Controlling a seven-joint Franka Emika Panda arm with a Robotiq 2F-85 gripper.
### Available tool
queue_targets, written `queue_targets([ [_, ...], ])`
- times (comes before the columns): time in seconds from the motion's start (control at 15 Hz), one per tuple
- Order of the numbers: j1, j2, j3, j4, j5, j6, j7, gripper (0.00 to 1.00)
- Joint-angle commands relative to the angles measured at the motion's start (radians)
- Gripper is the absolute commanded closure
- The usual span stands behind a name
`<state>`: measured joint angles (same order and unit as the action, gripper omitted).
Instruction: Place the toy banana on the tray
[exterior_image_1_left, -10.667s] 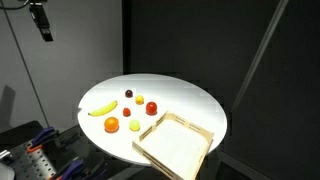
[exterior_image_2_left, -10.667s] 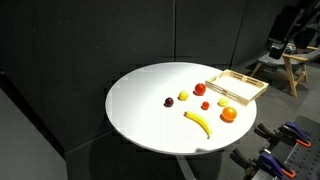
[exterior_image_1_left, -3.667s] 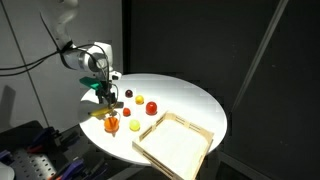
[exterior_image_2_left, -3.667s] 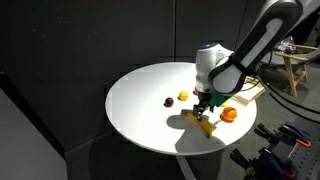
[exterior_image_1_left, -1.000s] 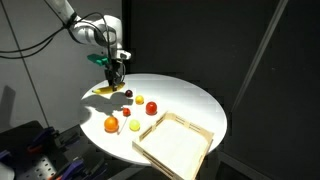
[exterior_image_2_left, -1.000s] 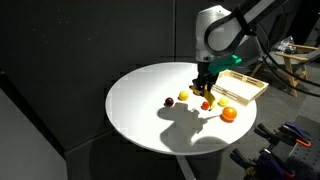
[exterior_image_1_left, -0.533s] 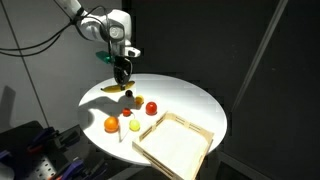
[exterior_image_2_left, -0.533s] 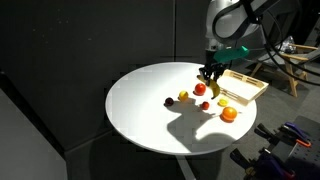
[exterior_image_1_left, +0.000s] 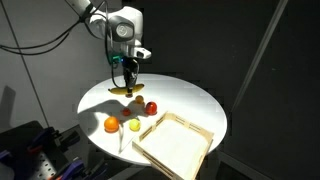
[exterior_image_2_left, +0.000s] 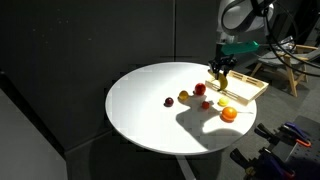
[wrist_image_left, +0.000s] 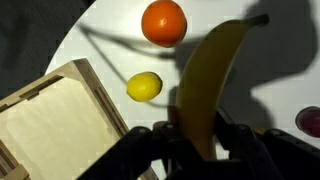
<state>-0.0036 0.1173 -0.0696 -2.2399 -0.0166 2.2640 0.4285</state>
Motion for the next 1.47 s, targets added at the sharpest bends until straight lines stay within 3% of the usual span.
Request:
queue_targets([
  [0.0,-0.034,-0.018,-0.021,0.022,0.042,-0.064,0.014,0.85],
  [0.87,-0.097,0.0,-0.067,0.047,0.097,-0.074,-0.01,0.85],
  [0.93,-0.09,-0.003,-0.066,0.019,0.07,-0.042,0.001,0.6],
  [1.4,-0.09,-0.003,-0.067,0.021,0.07,-0.042,0.001,0.6],
])
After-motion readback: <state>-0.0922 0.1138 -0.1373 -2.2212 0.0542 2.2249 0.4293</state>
